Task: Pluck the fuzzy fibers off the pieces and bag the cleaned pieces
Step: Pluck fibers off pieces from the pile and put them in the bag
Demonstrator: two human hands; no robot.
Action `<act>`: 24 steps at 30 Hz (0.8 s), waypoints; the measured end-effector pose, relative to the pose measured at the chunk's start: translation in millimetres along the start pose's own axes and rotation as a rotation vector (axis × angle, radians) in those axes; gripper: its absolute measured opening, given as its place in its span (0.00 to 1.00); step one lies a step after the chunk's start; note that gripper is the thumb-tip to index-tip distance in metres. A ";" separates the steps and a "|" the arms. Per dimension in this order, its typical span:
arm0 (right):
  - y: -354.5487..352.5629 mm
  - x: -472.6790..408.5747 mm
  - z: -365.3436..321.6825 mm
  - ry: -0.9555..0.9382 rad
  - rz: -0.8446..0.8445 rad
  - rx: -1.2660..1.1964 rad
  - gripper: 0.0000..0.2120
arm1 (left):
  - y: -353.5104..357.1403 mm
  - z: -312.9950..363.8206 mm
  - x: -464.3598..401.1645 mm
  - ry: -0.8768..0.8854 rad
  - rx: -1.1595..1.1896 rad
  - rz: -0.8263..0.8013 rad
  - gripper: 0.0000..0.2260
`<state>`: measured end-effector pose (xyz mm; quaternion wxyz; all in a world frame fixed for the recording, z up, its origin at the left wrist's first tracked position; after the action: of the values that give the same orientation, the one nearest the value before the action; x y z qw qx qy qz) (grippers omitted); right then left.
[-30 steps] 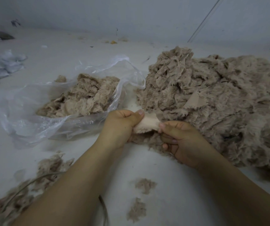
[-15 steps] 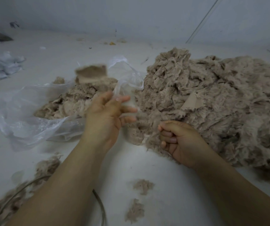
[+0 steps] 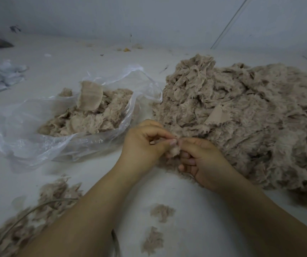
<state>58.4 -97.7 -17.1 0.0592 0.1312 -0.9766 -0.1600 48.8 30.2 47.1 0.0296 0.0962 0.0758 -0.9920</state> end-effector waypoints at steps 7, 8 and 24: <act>-4.5 1.8 -0.3 0.016 0.023 0.033 0.10 | 4.9 -8.9 0.9 -0.071 0.113 -0.025 0.06; -5.2 2.1 -0.7 0.010 0.034 0.047 0.08 | 5.1 -10.8 0.5 -0.094 0.138 -0.037 0.07; -3.6 1.3 -2.2 -0.046 -0.037 0.067 0.08 | 12.3 -44.2 4.3 -0.404 0.274 -0.069 0.13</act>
<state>58.3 -102.0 -16.2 0.0292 0.1473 -0.9799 -0.1315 53.7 24.8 1.6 -0.0030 -0.1037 -0.0635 -0.9926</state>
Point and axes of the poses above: each hand's wrist, its own x-axis away from the middle knuckle, its own y-axis out of the palm, z = x × y, the point moved 9 cm from there along -x, towards the middle knuckle, and after that the axes turned 9 degrees about -y, right-handed, at the moved point
